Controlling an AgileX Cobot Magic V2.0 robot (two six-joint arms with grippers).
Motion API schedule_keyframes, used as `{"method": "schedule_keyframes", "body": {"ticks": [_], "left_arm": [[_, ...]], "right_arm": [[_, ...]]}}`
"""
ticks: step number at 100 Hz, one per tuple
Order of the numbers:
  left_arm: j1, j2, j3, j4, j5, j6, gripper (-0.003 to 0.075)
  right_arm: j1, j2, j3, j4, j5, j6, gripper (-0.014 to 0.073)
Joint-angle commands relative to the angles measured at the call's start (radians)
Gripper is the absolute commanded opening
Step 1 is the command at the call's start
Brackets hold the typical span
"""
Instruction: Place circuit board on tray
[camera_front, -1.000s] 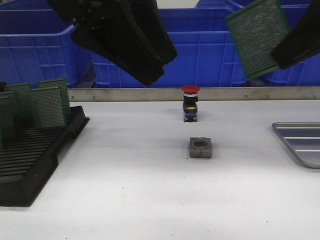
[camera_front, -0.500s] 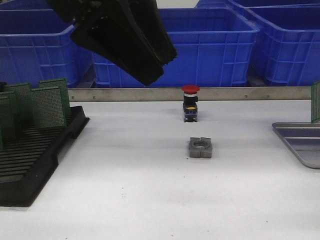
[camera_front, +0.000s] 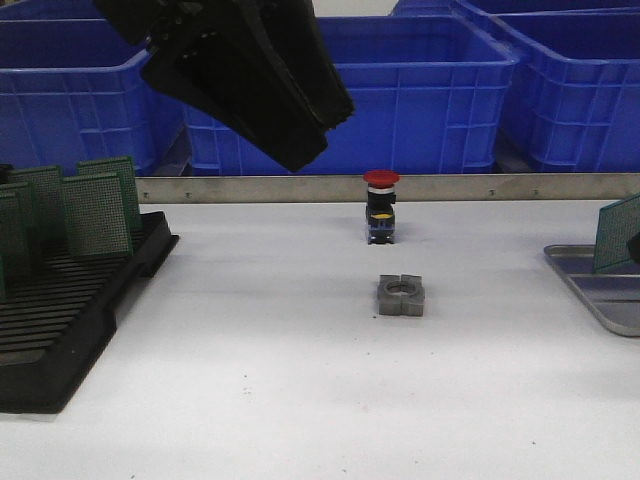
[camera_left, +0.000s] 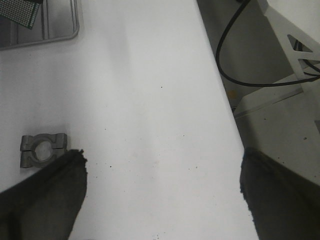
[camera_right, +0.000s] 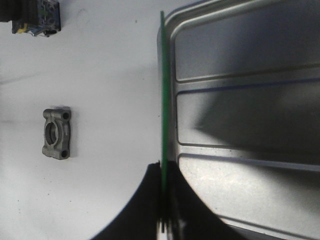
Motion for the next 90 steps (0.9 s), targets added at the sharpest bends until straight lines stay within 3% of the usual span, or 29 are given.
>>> {"method": "schedule_keyframes", "body": {"ticks": [1, 34, 48, 73, 90], "left_arm": [[-0.008, -0.051, -0.028, -0.065, 0.053, -0.009, 0.0589], [-0.008, -0.051, -0.028, -0.065, 0.053, -0.009, 0.0589], [-0.008, -0.051, -0.028, -0.065, 0.053, -0.009, 0.0589], [-0.008, -0.051, -0.028, -0.065, 0.053, -0.009, 0.0589], [-0.008, -0.051, -0.028, -0.065, 0.053, -0.009, 0.0589]], "right_arm": [[-0.008, -0.019, -0.025, 0.044, 0.038, 0.004, -0.0067], [-0.008, 0.013, -0.025, 0.042, 0.04, 0.027, -0.0036], [-0.008, 0.013, -0.025, 0.041, 0.036, 0.03, 0.0094], [-0.008, 0.013, -0.025, 0.04, 0.024, 0.038, 0.0429], [-0.008, 0.013, -0.025, 0.022, 0.021, 0.038, 0.0505]]}}
